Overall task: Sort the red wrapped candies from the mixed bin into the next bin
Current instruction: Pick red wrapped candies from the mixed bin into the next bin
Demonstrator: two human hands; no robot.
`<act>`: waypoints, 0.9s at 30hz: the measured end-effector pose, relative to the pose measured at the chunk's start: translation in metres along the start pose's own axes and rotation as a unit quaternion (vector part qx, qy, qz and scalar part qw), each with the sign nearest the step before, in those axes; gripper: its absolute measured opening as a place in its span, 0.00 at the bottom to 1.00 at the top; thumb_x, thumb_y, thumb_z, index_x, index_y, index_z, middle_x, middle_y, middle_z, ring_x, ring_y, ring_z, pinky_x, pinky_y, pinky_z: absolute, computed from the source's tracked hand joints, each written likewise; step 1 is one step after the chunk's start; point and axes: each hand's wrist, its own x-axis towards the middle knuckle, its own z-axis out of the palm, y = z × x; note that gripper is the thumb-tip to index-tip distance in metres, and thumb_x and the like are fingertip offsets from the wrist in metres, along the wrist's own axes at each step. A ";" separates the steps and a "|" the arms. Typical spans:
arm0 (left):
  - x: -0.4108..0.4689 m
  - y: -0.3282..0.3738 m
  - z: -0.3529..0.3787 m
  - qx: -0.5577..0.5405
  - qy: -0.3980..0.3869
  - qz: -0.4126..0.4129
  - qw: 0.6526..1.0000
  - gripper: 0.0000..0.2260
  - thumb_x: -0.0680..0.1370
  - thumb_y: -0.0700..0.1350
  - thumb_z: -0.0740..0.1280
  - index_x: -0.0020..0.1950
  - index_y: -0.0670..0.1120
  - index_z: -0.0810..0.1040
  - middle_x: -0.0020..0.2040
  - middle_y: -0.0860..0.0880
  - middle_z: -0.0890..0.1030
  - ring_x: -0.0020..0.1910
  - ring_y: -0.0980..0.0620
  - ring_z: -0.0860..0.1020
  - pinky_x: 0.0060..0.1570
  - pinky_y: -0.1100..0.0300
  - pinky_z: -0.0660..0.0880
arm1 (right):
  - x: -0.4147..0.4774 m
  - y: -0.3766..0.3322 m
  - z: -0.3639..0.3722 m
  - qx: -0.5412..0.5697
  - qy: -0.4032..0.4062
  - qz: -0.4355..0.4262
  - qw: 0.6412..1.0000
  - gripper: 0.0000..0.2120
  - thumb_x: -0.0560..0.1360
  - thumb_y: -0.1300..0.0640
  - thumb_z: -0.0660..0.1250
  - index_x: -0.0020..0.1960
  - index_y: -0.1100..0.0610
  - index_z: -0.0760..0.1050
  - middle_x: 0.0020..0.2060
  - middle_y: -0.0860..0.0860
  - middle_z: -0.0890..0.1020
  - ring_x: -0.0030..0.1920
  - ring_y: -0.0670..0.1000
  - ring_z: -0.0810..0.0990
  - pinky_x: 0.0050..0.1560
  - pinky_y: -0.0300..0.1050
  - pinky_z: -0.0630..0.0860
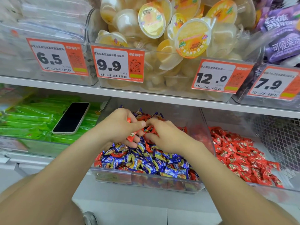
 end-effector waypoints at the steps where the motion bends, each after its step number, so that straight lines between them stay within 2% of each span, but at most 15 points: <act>1: 0.002 -0.002 0.000 0.027 0.010 0.017 0.999 0.08 0.82 0.46 0.72 0.54 0.44 0.76 0.42 0.42 0.87 0.34 0.48 0.84 0.33 0.54 0.82 | 0.004 0.000 0.002 -0.015 -0.032 -0.001 0.999 0.21 0.84 0.46 0.66 0.73 0.51 0.71 0.40 0.49 0.79 0.39 0.51 0.80 0.45 0.54 0.79; 3: 0.009 -0.008 -0.002 0.123 0.036 0.068 0.989 0.02 0.83 0.47 0.70 0.52 0.51 0.78 0.41 0.47 0.85 0.32 0.54 0.80 0.28 0.62 0.76 | 0.008 -0.002 0.004 -0.051 -0.073 0.005 0.996 0.27 0.84 0.41 0.65 0.78 0.52 0.68 0.44 0.51 0.80 0.42 0.53 0.80 0.49 0.55 0.80; 5: 0.014 -0.012 -0.003 0.234 0.029 0.126 0.964 0.05 0.82 0.51 0.69 0.47 0.56 0.81 0.39 0.53 0.82 0.32 0.58 0.78 0.29 0.66 0.71 | 0.011 -0.003 0.003 -0.057 -0.099 0.008 0.993 0.27 0.83 0.41 0.66 0.78 0.51 0.69 0.42 0.52 0.79 0.39 0.53 0.80 0.46 0.55 0.81; 7: 0.016 -0.015 -0.002 0.309 -0.004 0.147 0.940 0.06 0.81 0.54 0.70 0.45 0.57 0.83 0.38 0.55 0.81 0.35 0.58 0.76 0.33 0.62 0.69 | 0.012 -0.004 0.000 -0.055 -0.117 0.007 0.992 0.23 0.83 0.42 0.67 0.74 0.51 0.73 0.41 0.51 0.76 0.42 0.55 0.80 0.46 0.55 0.80; 9: 0.018 -0.019 -0.001 0.358 -0.021 0.148 0.921 0.07 0.80 0.55 0.71 0.43 0.58 0.84 0.36 0.57 0.81 0.36 0.58 0.77 0.37 0.60 0.72 | 0.010 -0.003 -0.004 -0.067 -0.098 0.002 0.993 0.17 0.83 0.45 0.68 0.67 0.53 0.79 0.40 0.50 0.74 0.50 0.59 0.80 0.50 0.56 0.80; 10: 0.019 -0.021 -0.002 0.382 -0.016 0.144 0.913 0.08 0.79 0.54 0.71 0.40 0.58 0.84 0.35 0.57 0.81 0.36 0.58 0.79 0.39 0.59 0.75 | 0.008 -0.001 -0.005 -0.065 -0.075 0.001 0.995 0.14 0.84 0.46 0.67 0.62 0.54 0.82 0.38 0.49 0.75 0.51 0.59 0.81 0.51 0.56 0.80; 12: 0.021 -0.026 -0.004 0.420 0.018 0.126 0.898 0.09 0.78 0.49 0.70 0.38 0.56 0.83 0.36 0.56 0.81 0.37 0.56 0.81 0.42 0.53 0.82 | 0.005 0.004 -0.007 -0.042 -0.033 0.009 0.998 0.13 0.85 0.49 0.65 0.54 0.56 0.85 0.32 0.50 0.78 0.44 0.58 0.82 0.48 0.54 0.80; 14: 0.019 -0.025 -0.007 0.447 0.048 0.115 0.886 0.07 0.77 0.46 0.68 0.41 0.56 0.80 0.39 0.55 0.81 0.40 0.51 0.82 0.44 0.49 0.83 | 0.001 0.009 -0.011 -0.023 -0.006 0.023 0.999 0.16 0.86 0.50 0.64 0.47 0.58 0.84 0.31 0.54 0.81 0.38 0.56 0.81 0.44 0.49 0.74; 16: 0.017 -0.021 -0.006 0.425 0.046 0.140 0.893 0.06 0.77 0.47 0.69 0.43 0.58 0.79 0.39 0.55 0.81 0.40 0.53 0.81 0.45 0.50 0.83 | -0.005 0.012 -0.017 -0.027 0.019 0.029 0.999 0.18 0.85 0.49 0.64 0.43 0.57 0.84 0.32 0.55 0.82 0.36 0.54 0.80 0.43 0.44 0.66; 18: 0.012 -0.015 -0.001 0.385 0.027 0.172 0.906 0.03 0.78 0.54 0.70 0.44 0.59 0.81 0.36 0.57 0.81 0.39 0.58 0.80 0.44 0.53 0.81 | -0.013 0.014 -0.023 -0.022 0.047 0.037 0.998 0.19 0.84 0.49 0.65 0.40 0.58 0.82 0.30 0.56 0.81 0.34 0.54 0.79 0.39 0.47 0.68; 20: 0.010 -0.011 0.008 0.409 -0.001 0.179 0.895 0.11 0.76 0.65 0.71 0.52 0.61 0.83 0.40 0.59 0.81 0.43 0.57 0.79 0.46 0.53 0.79 | -0.024 0.017 -0.027 -0.016 0.057 0.058 0.997 0.21 0.84 0.49 0.65 0.37 0.61 0.79 0.27 0.56 0.77 0.31 0.54 0.76 0.39 0.51 0.73; 21: 0.010 -0.012 0.014 0.445 -0.018 0.174 0.878 0.17 0.75 0.68 0.71 0.58 0.62 0.82 0.46 0.59 0.80 0.49 0.54 0.79 0.48 0.53 0.78 | -0.029 0.018 -0.029 -0.019 0.053 0.070 0.996 0.21 0.84 0.49 0.66 0.37 0.62 0.78 0.26 0.56 0.74 0.31 0.55 0.74 0.39 0.52 0.75; 22: 0.012 -0.013 0.020 0.479 -0.035 0.170 0.860 0.21 0.75 0.68 0.71 0.65 0.62 0.80 0.53 0.57 0.79 0.54 0.51 0.79 0.50 0.52 0.77 | -0.035 0.020 -0.029 -0.022 0.044 0.081 0.995 0.22 0.84 0.49 0.66 0.37 0.63 0.77 0.25 0.54 0.72 0.30 0.56 0.73 0.39 0.53 0.75; 24: 0.020 -0.014 0.029 0.513 -0.054 0.170 0.840 0.23 0.78 0.64 0.70 0.71 0.60 0.76 0.61 0.53 0.74 0.59 0.46 0.79 0.52 0.50 0.75 | -0.044 0.021 -0.027 -0.015 0.028 0.094 0.995 0.23 0.84 0.47 0.65 0.37 0.62 0.74 0.27 0.53 0.72 0.31 0.59 0.73 0.38 0.54 0.75; 27: 0.029 -0.012 0.034 0.531 -0.043 0.174 0.828 0.18 0.79 0.59 0.72 0.67 0.58 0.79 0.61 0.52 0.76 0.59 0.44 0.80 0.51 0.50 0.76 | -0.049 0.019 -0.028 0.023 0.025 0.097 0.995 0.21 0.86 0.45 0.61 0.43 0.60 0.76 0.32 0.54 0.80 0.37 0.60 0.79 0.42 0.55 0.77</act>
